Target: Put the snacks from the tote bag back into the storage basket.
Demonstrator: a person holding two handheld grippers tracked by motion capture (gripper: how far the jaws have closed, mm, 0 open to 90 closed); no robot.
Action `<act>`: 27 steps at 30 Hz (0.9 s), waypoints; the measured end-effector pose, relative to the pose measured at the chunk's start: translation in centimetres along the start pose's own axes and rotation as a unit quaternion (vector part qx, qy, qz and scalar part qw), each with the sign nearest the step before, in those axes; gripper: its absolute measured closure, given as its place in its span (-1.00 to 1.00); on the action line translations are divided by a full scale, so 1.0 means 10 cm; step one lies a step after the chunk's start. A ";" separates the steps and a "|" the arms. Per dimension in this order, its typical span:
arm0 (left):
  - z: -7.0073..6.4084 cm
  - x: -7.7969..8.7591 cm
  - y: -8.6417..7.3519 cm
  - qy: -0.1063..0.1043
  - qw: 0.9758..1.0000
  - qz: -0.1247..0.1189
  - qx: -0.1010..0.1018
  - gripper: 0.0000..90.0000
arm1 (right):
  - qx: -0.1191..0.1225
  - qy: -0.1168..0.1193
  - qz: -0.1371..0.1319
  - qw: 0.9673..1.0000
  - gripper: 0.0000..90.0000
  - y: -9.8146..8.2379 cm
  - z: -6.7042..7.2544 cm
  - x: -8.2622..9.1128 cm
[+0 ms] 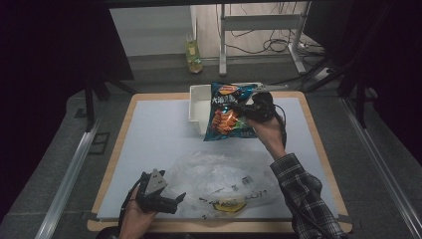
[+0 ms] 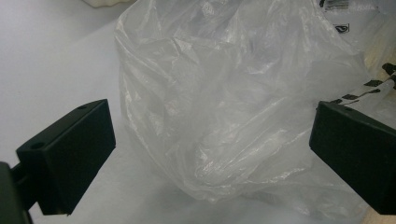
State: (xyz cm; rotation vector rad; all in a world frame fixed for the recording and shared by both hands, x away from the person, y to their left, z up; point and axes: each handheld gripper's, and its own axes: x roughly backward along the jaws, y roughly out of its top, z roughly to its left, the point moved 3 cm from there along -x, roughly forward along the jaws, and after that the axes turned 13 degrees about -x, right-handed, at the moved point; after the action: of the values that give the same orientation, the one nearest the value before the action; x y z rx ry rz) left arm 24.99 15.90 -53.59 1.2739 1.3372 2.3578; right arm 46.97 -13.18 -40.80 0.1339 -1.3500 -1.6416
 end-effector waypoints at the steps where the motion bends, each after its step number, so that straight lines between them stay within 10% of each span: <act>1: 0.00 0.00 0.00 0.000 1.000 0.000 0.000 -1.00 | 0.000 -0.001 -0.001 1.000 0.99 0.01 -0.01 -0.01; 27: 0.06 0.05 0.00 -0.037 0.997 -0.052 0.047 -0.99 | 0.023 -0.014 -0.010 1.000 0.99 0.28 -0.14 -0.25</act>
State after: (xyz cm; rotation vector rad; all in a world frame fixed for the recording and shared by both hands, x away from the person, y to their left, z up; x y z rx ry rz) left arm 25.10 16.49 -53.15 1.2700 1.4690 2.1809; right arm 50.78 -12.18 -40.27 0.1521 -1.4120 -1.6361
